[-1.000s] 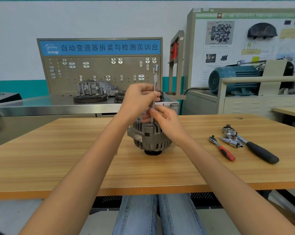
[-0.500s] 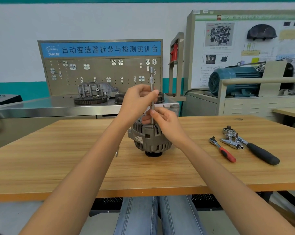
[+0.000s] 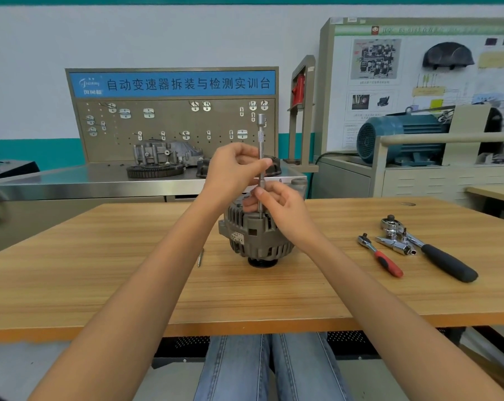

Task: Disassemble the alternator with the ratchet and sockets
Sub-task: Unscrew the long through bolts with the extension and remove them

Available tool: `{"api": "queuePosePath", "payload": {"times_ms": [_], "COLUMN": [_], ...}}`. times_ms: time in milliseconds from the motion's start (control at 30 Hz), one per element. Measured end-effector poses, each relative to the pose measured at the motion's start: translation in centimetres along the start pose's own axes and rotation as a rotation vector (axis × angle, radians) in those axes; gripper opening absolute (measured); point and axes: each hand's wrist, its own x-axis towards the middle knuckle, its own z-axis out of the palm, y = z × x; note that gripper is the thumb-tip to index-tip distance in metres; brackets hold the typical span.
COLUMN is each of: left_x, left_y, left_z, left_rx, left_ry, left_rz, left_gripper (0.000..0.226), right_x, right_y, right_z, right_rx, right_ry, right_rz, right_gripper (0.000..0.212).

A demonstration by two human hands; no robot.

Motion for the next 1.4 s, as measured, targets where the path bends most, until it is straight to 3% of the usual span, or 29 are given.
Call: {"api": "queuePosePath", "payload": {"times_ms": [67, 167, 333, 633, 867, 1167, 1267, 1400], "left_x": [-0.2, -0.4, -0.1, 0.4, -0.1, -2.3, -2.8, -3.0], "left_y": [-0.1, -0.3, -0.3, -0.7, -2.1, -4.9, -5.2, -5.5], "left_z": [-0.2, -0.3, 0.1, 0.9, -0.5, -1.6, -0.9, -0.5], "left_rx": [0.024, 0.016, 0.040, 0.126, 0.010, 0.015, 0.085, 0.072], "left_ry": [-0.056, -0.116, -0.054, 0.055, -0.102, -0.326, -0.303, -0.206], "left_rz": [-0.008, -0.014, -0.009, 0.010, 0.008, -0.072, -0.008, 0.035], "left_gripper": [0.023, 0.009, 0.014, 0.021, 0.010, 0.033, 0.045, 0.045], "right_x": [0.0, -0.1, -0.2, -0.2, 0.0, 0.6, 0.9, 1.1], "right_y": [-0.1, -0.3, -0.3, -0.2, -0.6, -1.0, -1.2, -1.3], "right_z": [0.0, 0.0, 0.0, -0.4, -0.6, -0.8, -0.9, -1.2], "right_rx": [-0.011, -0.043, -0.042, -0.022, -0.019, -0.079, -0.088, -0.032], "right_ry": [-0.009, -0.029, -0.024, 0.019, -0.001, 0.085, 0.119, 0.193], "right_rz": [-0.008, -0.026, 0.004, 0.019, 0.074, 0.058, 0.054, 0.063], "right_gripper": [0.015, 0.020, 0.022, 0.007, 0.009, 0.011, 0.016, 0.016]}}
